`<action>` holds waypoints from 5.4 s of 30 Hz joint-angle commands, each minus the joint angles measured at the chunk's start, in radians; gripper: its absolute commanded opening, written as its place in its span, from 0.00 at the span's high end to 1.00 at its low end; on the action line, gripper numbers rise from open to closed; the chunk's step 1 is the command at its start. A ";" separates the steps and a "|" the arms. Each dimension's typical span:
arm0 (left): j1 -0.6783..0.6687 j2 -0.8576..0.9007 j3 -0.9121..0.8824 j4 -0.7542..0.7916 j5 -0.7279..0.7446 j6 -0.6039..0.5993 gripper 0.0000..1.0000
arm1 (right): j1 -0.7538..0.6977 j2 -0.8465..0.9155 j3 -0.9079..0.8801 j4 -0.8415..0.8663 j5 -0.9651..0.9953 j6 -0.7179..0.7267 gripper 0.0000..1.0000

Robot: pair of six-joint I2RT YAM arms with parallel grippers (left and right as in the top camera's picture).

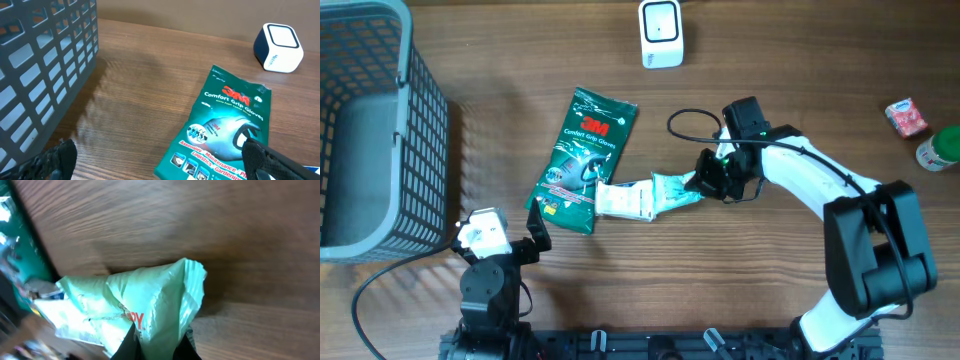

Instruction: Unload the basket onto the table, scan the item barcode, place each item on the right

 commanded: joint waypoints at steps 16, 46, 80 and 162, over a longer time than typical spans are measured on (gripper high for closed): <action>-0.004 -0.003 -0.005 0.004 0.005 -0.017 0.00 | -0.007 -0.261 0.039 -0.050 -0.133 0.552 0.96; -0.004 -0.003 -0.005 0.004 0.005 -0.017 0.00 | -0.138 -0.027 0.037 -0.809 -0.451 0.660 0.96; -0.004 -0.003 -0.005 0.004 0.005 -0.017 0.00 | -0.138 -0.027 0.037 0.107 -0.370 0.610 0.96; -0.004 -0.003 -0.005 0.004 0.005 -0.017 0.00 | -0.335 0.027 0.761 -0.503 0.060 0.083 0.00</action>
